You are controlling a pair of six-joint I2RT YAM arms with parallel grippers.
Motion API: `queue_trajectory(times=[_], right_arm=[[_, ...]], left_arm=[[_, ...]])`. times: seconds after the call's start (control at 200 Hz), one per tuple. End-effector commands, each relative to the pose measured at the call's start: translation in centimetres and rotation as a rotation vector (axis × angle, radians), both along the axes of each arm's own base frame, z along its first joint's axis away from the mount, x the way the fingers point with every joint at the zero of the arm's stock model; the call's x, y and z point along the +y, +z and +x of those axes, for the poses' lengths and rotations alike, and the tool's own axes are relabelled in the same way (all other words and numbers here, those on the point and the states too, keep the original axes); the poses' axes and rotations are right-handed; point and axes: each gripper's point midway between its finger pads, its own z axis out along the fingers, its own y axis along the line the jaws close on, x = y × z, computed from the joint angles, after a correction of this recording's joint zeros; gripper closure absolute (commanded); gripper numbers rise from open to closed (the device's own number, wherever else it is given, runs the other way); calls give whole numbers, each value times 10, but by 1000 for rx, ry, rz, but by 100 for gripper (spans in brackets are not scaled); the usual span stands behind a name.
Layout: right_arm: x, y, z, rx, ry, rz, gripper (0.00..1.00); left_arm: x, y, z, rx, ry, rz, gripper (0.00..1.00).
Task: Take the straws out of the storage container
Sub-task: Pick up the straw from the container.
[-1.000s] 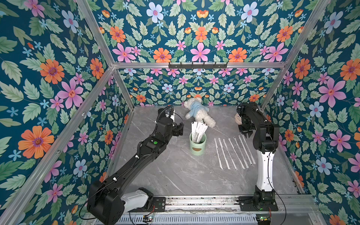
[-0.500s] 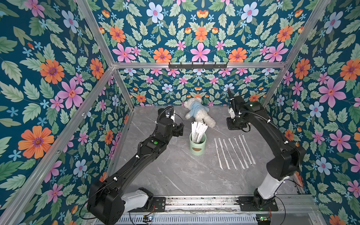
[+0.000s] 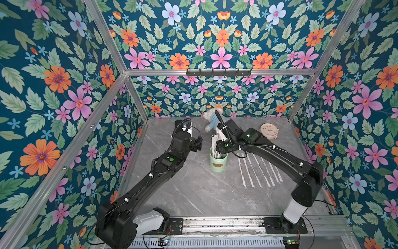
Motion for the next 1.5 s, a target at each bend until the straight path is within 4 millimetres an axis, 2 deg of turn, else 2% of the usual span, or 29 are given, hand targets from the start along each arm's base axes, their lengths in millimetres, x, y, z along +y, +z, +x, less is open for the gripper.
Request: queue_trajectory(times=[0.0, 0.22, 0.355, 0.815, 1.495], right_arm=[[14, -3, 11, -4, -13, 23, 69], [28, -20, 23, 24, -10, 7, 69], [28, -27, 26, 37, -22, -16, 70], [21, -32, 32, 34, -57, -73, 71], [27, -39, 47, 37, -49, -106, 71]], left_arm=[[7, 10, 2, -45, 40, -12, 5], [13, 11, 2, -56, 69, 4, 5], [13, 11, 2, -57, 71, 6, 5], [15, 14, 1, -66, 71, 10, 4], [16, 15, 1, -72, 70, 23, 4]])
